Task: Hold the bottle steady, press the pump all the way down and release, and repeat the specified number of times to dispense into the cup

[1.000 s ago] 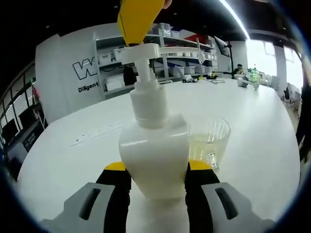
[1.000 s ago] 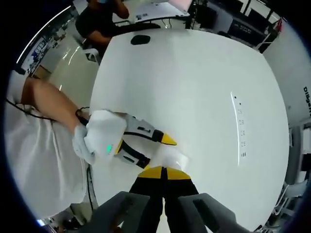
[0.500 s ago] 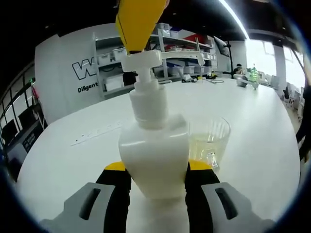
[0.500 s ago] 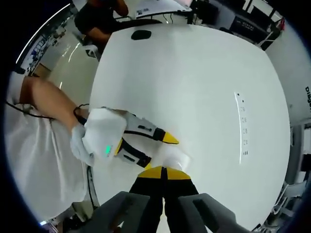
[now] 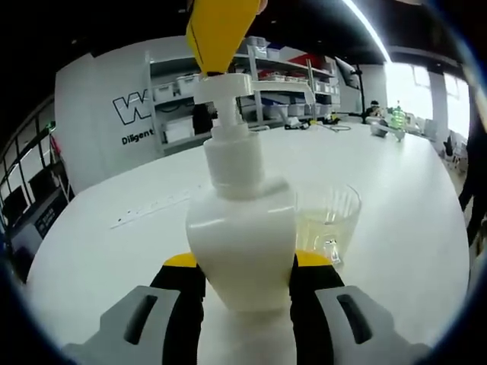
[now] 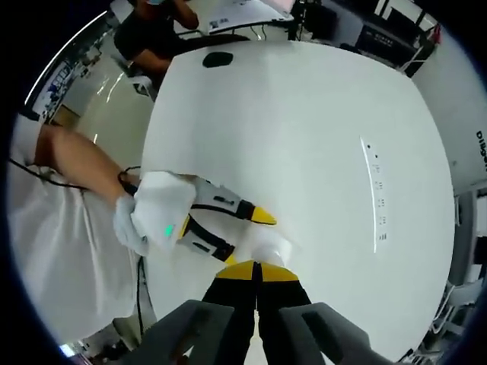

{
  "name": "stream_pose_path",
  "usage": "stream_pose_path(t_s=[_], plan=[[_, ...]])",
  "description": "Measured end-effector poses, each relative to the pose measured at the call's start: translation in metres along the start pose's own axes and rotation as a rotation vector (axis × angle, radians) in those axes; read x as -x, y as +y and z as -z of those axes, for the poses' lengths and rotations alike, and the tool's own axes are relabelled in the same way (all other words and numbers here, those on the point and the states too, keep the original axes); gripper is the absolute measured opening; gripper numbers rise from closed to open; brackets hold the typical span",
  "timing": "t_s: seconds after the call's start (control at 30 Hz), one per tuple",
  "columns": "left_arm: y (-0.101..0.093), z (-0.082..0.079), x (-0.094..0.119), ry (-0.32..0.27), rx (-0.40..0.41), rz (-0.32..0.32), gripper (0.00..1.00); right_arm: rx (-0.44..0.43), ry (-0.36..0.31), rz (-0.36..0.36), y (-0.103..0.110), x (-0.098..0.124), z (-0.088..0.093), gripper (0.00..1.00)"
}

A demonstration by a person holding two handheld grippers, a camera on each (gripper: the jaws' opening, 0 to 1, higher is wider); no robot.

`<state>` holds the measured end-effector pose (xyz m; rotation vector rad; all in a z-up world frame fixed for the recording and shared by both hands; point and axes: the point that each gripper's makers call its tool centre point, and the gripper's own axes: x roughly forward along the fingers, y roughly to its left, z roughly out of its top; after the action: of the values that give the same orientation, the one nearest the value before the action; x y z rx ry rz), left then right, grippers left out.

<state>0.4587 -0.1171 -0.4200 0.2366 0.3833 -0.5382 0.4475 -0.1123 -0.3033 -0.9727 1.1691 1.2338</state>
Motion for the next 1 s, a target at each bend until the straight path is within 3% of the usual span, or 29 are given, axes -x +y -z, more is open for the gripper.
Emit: stream_pose_path(t_s=[0.03,0.27,0.3,0.37,1.0], plan=[[-0.0001,0.0000,0.0001,0.001,-0.002,0.001,0.41,0.042,-0.003,0.010,-0.0011,0.0021,-0.0009,0.00],[0.0000,0.0006,-0.0004,0.002,-0.001,0.001,0.41,0.035,0.015,0.020,-0.0028,0.0021,0.0014,0.00],[0.0001,0.0007,-0.0007,0.002,0.002,0.002,0.41,0.070,0.047,0.052,-0.0081,0.0031,0.0055,0.00],[0.0002,0.0008,-0.0004,0.002,0.003,0.001,0.41,0.040,0.028,0.034,-0.0040,0.0020,0.0026,0.00],[-0.0007,0.0010,-0.0002,0.007,-0.005,0.003,0.41,0.039,0.042,0.026,-0.0032,-0.0001,0.0024,0.00]])
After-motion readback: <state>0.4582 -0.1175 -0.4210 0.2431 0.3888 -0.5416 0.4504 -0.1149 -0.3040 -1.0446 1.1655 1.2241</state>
